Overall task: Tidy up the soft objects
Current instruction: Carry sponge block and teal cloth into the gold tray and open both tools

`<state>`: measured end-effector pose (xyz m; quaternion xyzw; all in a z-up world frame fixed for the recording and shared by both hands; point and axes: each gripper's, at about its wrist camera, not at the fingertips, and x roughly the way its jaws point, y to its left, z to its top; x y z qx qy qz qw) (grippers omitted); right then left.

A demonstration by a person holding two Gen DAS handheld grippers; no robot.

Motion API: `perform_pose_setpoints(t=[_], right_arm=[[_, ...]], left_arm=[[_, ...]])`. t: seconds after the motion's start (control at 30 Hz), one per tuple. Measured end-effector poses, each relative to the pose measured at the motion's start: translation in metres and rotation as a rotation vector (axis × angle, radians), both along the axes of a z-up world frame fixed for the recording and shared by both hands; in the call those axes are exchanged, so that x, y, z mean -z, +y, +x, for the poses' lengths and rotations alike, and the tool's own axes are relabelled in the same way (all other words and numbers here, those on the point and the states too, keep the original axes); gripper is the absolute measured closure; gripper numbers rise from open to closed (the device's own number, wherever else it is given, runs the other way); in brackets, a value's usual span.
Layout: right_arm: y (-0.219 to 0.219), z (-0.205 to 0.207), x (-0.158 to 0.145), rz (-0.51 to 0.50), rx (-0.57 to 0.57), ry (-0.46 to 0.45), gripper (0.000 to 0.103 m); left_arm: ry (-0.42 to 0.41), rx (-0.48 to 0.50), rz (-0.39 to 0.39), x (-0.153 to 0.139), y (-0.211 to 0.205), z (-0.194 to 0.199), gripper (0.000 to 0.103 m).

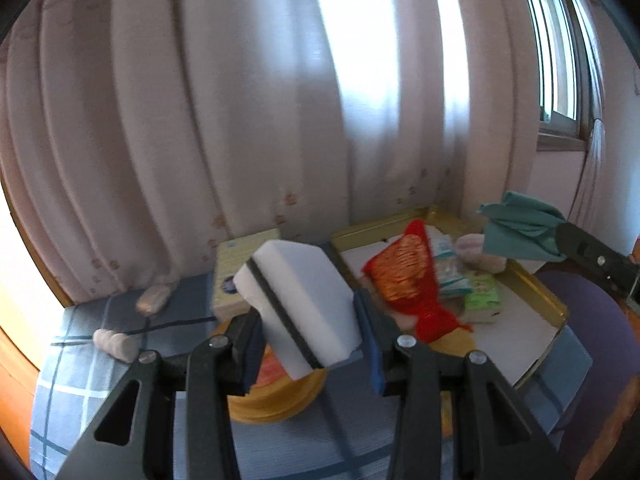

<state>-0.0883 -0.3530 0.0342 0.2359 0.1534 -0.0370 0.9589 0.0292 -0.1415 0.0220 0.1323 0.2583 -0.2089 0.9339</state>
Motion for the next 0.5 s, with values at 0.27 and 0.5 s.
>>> perform_pose_setpoints(t=[0.27, 0.5], right_arm=[[-0.027, 0.013, 0.003, -0.039, 0.037, 0.030, 0.096], [-0.056, 0.038, 0.020, -0.008, 0.034, 0.114, 0.096]], left_arm=[[0.020, 0.025, 0.001, 0.003, -0.047, -0.003, 0.063], [0.072, 0.042, -0.004, 0.014, -0.081, 0.005, 0.063]])
